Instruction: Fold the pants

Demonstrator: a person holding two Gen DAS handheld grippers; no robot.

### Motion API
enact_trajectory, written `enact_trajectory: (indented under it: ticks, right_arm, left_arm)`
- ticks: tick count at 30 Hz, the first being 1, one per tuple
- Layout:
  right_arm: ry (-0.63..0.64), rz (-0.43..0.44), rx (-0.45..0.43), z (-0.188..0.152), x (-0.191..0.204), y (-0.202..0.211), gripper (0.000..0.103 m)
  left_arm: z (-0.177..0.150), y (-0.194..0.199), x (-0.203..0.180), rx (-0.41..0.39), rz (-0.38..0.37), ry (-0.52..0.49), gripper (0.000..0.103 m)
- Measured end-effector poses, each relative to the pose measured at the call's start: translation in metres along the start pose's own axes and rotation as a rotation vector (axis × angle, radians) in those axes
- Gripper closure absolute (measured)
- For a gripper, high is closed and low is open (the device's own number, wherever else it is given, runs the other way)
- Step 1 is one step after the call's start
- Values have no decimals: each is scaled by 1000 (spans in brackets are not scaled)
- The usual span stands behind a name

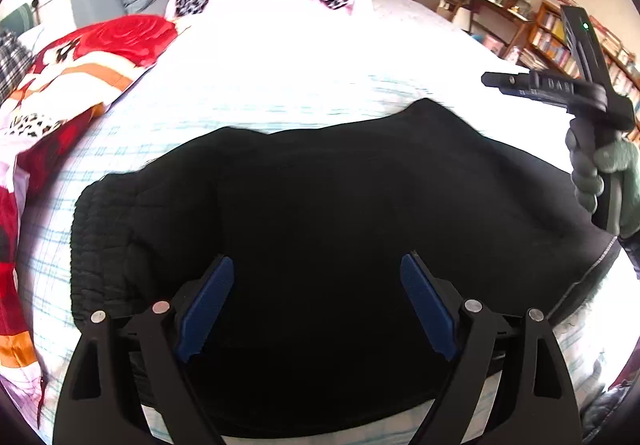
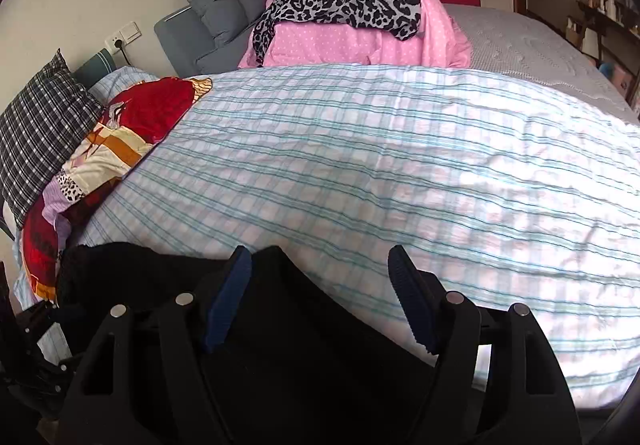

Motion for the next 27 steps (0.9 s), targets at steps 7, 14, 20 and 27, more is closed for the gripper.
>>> enact_trajectory:
  ticks: [7, 14, 20, 27]
  right_arm:
    - [66, -150, 65, -98, -29, 55, 31]
    - [128, -224, 195, -198, -32, 78, 31]
    - [73, -218, 204, -246, -44, 96, 30]
    - [-75, -171, 134, -239, -80, 126, 30]
  left_arm:
    - [-10, -20, -48, 54, -64, -111, 17]
    - [-39, -42, -47, 128, -4, -149, 17]
    - [-55, -45, -33, 124, 11, -173, 14]
    - [-27, -45, -64, 105, 20, -165, 14]
Point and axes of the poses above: each gripper's, at about its wrist camera, not at the fingertips, and y roughly against the way its jaws point, x to its left, z to its top, the point moved 5 cm from there along -y, roughly the way its jaws point, and after that the axes turned 14 degrees about -z, right-handed, at the moved point
